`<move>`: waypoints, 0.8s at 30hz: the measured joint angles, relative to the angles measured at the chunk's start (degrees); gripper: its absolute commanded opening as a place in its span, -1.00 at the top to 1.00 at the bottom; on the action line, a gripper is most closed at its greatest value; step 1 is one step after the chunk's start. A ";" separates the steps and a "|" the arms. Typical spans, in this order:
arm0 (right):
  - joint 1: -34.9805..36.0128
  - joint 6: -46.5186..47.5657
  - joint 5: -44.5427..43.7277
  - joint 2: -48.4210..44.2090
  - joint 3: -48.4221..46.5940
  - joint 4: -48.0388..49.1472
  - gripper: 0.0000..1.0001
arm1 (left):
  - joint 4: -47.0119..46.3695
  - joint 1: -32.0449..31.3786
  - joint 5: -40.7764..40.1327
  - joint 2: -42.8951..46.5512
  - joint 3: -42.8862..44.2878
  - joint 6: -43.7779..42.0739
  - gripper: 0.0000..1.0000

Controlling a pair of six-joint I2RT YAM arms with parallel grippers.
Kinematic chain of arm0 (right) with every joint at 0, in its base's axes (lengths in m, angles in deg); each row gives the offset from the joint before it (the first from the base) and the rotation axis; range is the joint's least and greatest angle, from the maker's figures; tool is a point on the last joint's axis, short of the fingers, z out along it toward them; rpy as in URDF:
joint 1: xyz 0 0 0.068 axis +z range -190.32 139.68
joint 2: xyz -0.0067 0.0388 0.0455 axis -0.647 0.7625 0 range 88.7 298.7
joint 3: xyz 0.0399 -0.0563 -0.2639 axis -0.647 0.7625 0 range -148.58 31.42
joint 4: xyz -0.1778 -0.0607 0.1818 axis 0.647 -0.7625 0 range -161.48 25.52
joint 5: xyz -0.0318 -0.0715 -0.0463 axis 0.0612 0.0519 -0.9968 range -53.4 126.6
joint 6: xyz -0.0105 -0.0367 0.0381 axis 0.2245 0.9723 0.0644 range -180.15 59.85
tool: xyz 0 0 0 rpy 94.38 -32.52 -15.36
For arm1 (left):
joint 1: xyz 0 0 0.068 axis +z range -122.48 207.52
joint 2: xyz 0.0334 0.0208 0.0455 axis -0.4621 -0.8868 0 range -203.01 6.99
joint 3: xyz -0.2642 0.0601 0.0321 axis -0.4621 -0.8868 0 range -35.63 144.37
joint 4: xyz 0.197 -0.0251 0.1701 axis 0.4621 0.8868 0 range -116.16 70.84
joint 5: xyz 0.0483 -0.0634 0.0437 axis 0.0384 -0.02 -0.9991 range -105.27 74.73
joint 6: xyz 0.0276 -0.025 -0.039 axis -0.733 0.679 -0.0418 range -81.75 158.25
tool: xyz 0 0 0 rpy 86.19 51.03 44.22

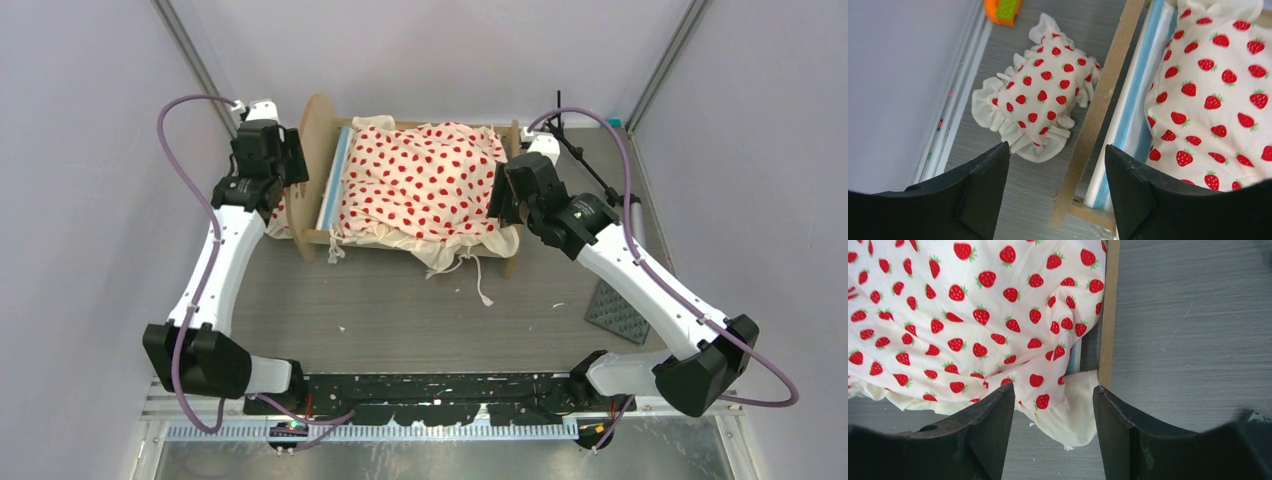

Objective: Set up the pet bed
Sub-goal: Move the bed frame to the center of the board.

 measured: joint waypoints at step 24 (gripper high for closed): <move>0.00 -1.44 6.56 -15.15 11.65 -1.53 -0.21 | 5.01 -2.38 17.75 3.52 -5.90 -0.42 1.00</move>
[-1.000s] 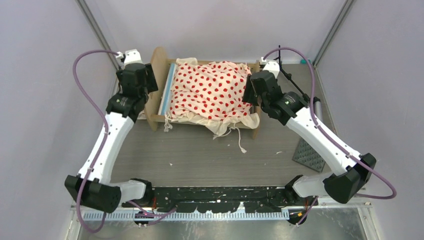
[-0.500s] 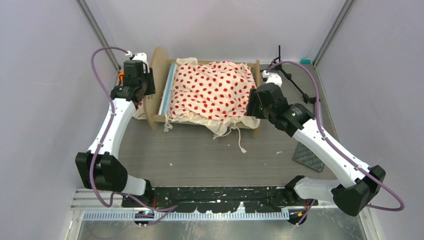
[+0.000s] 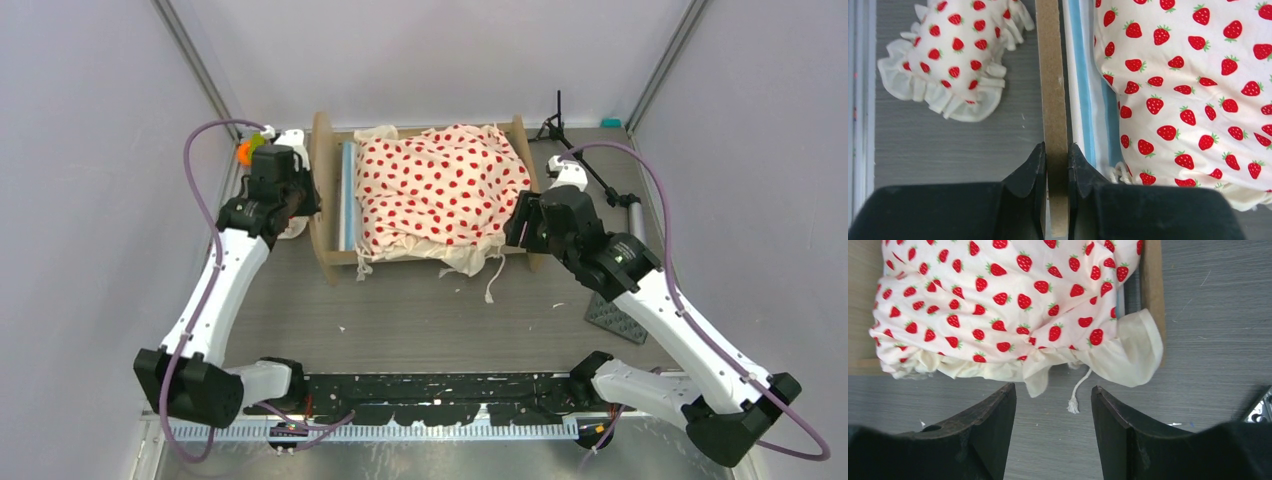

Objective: Set up the pet bed
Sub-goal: Move the bed frame to the center of the board.

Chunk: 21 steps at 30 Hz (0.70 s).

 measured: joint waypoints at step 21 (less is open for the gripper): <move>19.85 -5.11 4.57 6.36 3.52 8.09 -0.41 | 3.37 -23.96 -10.34 19.82 -12.22 18.36 -0.34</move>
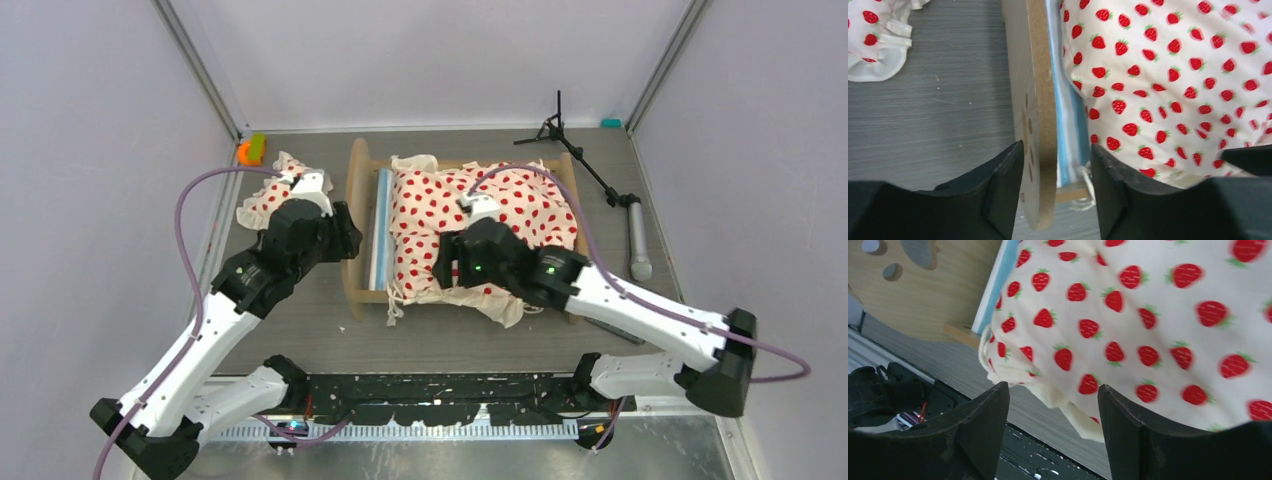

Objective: Set up the pet bed
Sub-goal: Move the bed frame to the center of the board, then cross the ropes on the bed frame.

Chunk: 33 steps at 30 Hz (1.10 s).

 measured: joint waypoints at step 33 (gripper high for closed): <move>-3.10 0.52 -0.20 13.90 -8.39 3.08 0.78 | 1.11 -0.17 17.31 11.21 3.72 -12.35 -0.44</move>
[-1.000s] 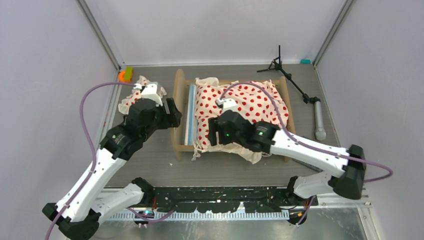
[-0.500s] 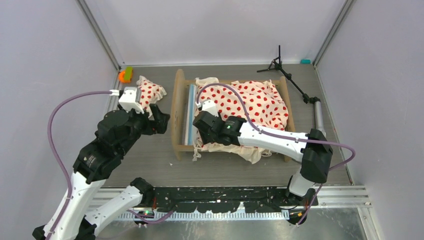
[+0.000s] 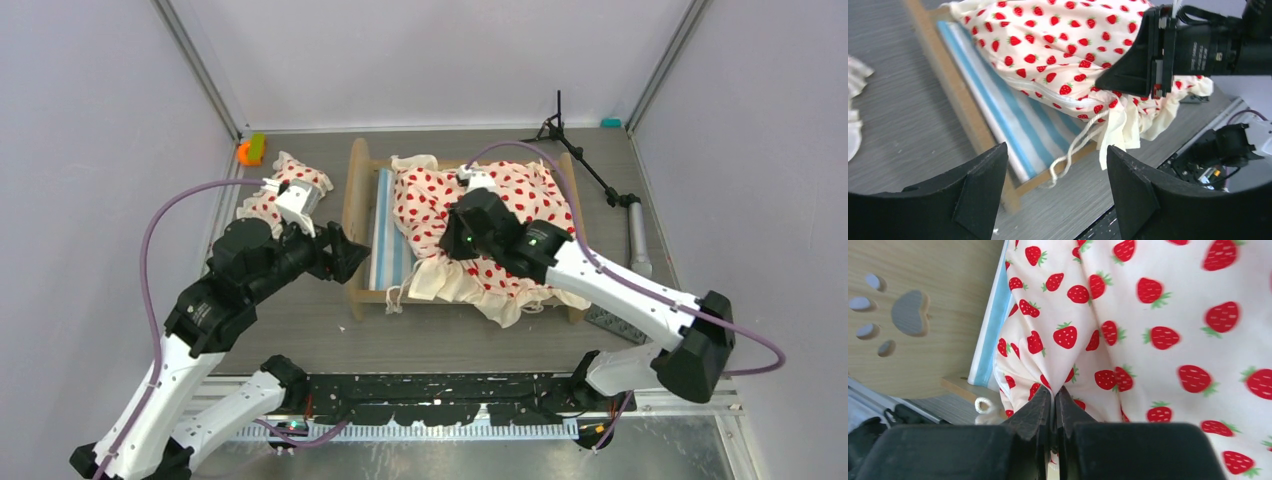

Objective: Set up the pet bed
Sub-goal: Cross the ropes on the bed frame.

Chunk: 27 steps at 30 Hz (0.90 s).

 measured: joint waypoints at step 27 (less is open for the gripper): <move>-15.15 6.14 15.23 -10.51 9.11 2.27 0.91 | -15.02 -5.95 18.67 -6.62 -12.22 1.57 0.06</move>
